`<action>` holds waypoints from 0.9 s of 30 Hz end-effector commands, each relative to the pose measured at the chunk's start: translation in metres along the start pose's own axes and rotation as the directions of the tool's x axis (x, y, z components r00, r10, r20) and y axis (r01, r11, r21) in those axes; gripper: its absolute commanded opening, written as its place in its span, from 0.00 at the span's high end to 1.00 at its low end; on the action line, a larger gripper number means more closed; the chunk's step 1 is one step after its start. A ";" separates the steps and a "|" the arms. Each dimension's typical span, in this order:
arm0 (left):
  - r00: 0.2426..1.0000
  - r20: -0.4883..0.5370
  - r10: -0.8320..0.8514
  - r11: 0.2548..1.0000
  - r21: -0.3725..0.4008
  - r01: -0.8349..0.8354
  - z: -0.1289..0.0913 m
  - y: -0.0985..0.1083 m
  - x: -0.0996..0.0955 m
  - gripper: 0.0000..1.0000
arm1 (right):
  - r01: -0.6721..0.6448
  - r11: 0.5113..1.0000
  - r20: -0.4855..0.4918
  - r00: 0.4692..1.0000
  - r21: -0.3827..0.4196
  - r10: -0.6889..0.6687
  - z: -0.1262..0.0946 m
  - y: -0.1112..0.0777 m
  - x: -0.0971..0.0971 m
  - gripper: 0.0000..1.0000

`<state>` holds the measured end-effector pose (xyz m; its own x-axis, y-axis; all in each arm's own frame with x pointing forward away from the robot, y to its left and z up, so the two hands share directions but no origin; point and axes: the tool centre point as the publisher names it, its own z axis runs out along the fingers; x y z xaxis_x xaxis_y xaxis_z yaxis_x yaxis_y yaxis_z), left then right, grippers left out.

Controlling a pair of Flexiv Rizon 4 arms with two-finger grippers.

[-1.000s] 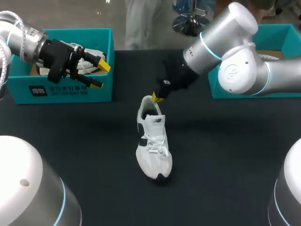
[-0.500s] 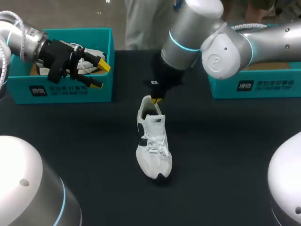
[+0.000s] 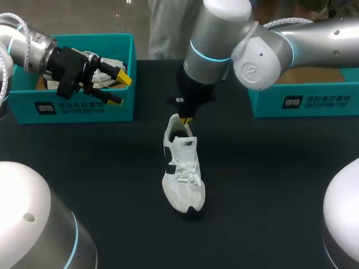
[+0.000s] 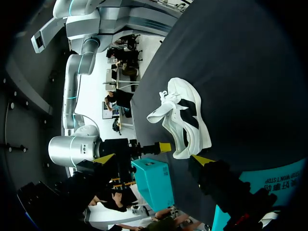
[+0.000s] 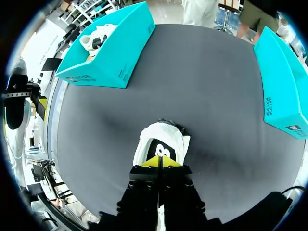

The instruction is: Take the shoe out of the shoebox, open the shoe tongue, remove and reinsert the insole, then place the shoe into the shoebox

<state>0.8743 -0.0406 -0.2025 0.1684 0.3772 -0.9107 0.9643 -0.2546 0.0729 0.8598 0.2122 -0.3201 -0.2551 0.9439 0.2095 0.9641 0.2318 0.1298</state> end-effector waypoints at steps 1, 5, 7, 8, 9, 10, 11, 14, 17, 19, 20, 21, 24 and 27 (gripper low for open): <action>1.000 -0.002 0.001 1.000 0.001 -0.001 0.000 0.000 0.000 0.00 | 0.000 1.000 0.011 1.000 -0.011 0.000 0.002 -0.001 0.004 1.00; 1.000 -0.002 0.001 1.000 0.001 -0.001 0.000 0.000 0.000 0.00 | -0.022 0.999 0.026 0.999 -0.046 0.023 0.009 -0.004 0.004 1.00; 1.000 -0.002 0.001 1.000 0.001 -0.001 0.000 0.000 0.000 0.00 | -0.027 0.998 0.042 0.999 -0.052 0.029 0.014 -0.006 0.005 1.00; 1.000 -0.002 0.001 1.000 0.001 -0.001 0.000 0.000 0.000 0.00 | -0.028 0.998 0.042 0.999 -0.053 0.030 0.015 -0.007 0.006 1.00; 1.000 -0.002 0.001 1.000 0.001 -0.001 0.000 0.000 0.000 0.00 | -0.029 0.998 0.043 0.999 -0.052 0.031 0.017 -0.008 0.006 1.00; 1.000 -0.002 0.001 1.000 0.001 -0.001 0.000 0.000 0.000 0.00 | -0.030 0.998 0.043 0.999 -0.051 0.032 0.019 -0.008 0.006 1.00; 1.000 -0.002 0.001 1.000 0.001 -0.001 0.000 0.000 0.000 0.00 | -0.032 0.998 0.043 0.999 -0.052 0.034 0.020 -0.009 0.006 1.00; 1.000 -0.002 0.001 1.000 0.001 -0.001 0.000 0.000 0.000 0.00 | -0.033 0.998 0.054 0.998 -0.045 0.036 0.025 -0.009 0.006 1.00; 1.000 -0.002 0.001 1.000 0.001 -0.001 0.000 0.000 0.000 0.00 | -0.034 0.999 0.068 0.997 -0.037 0.036 0.032 -0.008 0.004 1.00; 1.000 -0.002 0.001 1.000 0.001 -0.001 0.000 0.000 0.000 0.00 | -0.032 0.999 0.073 0.997 -0.038 0.035 0.037 -0.007 0.003 1.00; 1.000 -0.002 0.001 1.000 0.001 -0.001 0.000 0.000 0.000 0.00 | -0.033 0.999 0.083 0.996 -0.036 0.036 0.040 -0.007 0.003 1.00; 1.000 -0.002 0.001 1.000 0.001 -0.001 0.000 0.000 0.000 0.00 | -0.033 0.999 0.092 0.995 -0.030 0.036 0.043 -0.007 0.003 1.00; 1.000 -0.002 0.001 1.000 0.001 -0.001 0.000 0.000 0.000 0.00 | -0.039 0.999 0.118 0.992 -0.026 0.041 0.054 -0.008 0.002 1.00; 1.000 -0.002 0.001 1.000 0.001 -0.001 0.000 0.000 0.000 0.00 | -0.051 0.998 0.122 0.991 -0.032 0.055 0.061 -0.010 -0.001 1.00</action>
<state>0.8743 -0.0406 -0.2025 0.1684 0.3772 -0.9107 0.9643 -0.2546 0.0729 0.8533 0.2160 -0.3702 -0.1944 0.9754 0.1040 0.9727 0.1780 0.1488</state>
